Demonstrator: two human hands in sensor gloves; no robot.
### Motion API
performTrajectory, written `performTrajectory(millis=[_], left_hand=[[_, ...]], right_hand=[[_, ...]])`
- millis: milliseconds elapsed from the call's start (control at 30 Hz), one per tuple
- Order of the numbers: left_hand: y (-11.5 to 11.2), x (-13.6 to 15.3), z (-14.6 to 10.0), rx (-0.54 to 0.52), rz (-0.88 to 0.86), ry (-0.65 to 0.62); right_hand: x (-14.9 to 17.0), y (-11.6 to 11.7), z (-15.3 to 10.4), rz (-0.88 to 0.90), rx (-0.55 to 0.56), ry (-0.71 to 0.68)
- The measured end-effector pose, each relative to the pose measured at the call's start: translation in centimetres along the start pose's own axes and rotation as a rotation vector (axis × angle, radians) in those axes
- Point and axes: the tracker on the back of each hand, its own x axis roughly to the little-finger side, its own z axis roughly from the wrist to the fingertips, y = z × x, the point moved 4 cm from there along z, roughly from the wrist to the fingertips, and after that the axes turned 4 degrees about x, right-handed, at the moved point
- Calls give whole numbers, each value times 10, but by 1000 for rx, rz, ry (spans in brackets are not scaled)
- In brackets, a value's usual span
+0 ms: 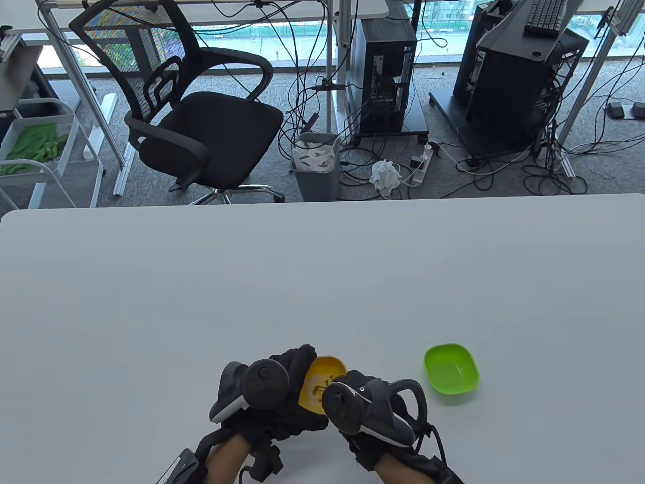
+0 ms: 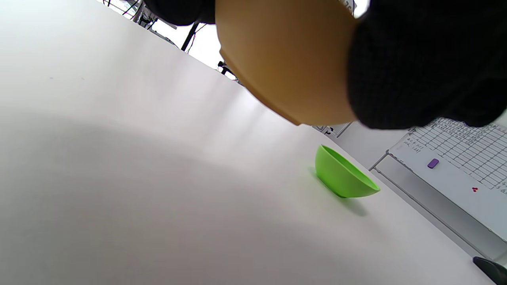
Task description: Pick mung beans with tweezers into small dish
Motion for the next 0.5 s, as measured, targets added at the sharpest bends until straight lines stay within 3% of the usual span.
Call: performTrajectory(millis=[133,233,333,433,500], left_hand=[[1,2,0,0,-14,7],[2,5,-2,-2,-29,11],[3,7,-3,-5,-35,17],[4,6,-3,-13,-37,13],[5,5,-2,-16,-39,6]], right_hand=[[7,-9,-5,31,62,6],[34,-30,-16,110,149,85],[102,-56,-37,154,268,295],[167,-58,-57,131,302,496],[194,-51,-65,119,277,561]])
